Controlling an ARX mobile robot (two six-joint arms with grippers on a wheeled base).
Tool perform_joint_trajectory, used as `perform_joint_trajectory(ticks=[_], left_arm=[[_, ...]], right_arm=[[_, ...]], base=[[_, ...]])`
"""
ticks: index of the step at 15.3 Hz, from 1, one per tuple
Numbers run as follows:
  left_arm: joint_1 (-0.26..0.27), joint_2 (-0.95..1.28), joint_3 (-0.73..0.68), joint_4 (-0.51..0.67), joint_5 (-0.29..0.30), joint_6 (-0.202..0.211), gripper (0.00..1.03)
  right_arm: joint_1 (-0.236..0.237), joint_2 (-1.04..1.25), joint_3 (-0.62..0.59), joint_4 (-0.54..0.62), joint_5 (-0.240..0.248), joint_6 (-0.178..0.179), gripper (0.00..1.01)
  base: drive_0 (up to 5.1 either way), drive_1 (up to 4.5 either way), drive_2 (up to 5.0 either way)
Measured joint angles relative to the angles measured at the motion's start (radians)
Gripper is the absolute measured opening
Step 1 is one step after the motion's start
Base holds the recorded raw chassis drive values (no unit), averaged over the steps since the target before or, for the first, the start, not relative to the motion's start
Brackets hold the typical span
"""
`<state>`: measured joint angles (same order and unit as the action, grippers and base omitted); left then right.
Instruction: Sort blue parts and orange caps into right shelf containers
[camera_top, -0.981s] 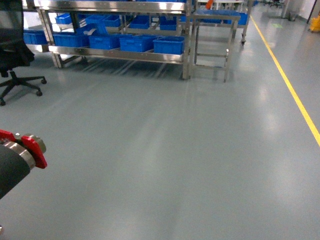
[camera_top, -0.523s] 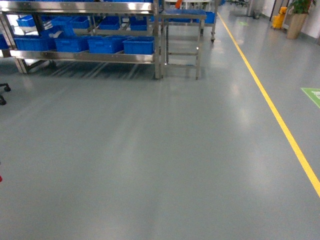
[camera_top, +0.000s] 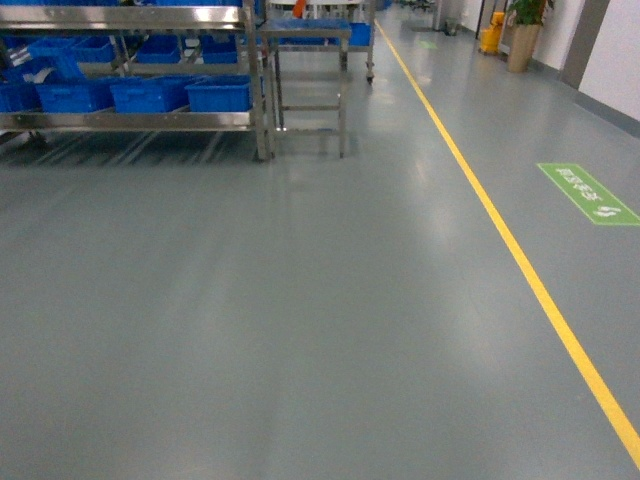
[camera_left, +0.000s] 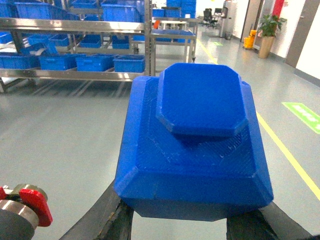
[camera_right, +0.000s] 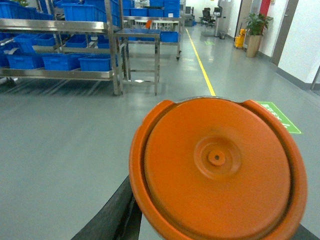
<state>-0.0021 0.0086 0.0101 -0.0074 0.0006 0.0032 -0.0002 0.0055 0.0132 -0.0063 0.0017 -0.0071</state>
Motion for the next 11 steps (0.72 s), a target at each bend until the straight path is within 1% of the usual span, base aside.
perform_joint_trajectory(ticks=[1, 11], left_arm=[[0.000, 0.000, 0.000, 0.003, -0.001, 0.000, 0.42], [0.000, 0.000, 0.000, 0.003, 0.000, 0.000, 0.42]], right_arm=[[0.000, 0.000, 0.000, 0.002, 0.000, 0.000, 0.43], [0.000, 0.000, 0.000, 0.002, 0.000, 0.000, 0.43]], base=[[0.0, 0.00, 0.0], [0.0, 4.08, -4.2]])
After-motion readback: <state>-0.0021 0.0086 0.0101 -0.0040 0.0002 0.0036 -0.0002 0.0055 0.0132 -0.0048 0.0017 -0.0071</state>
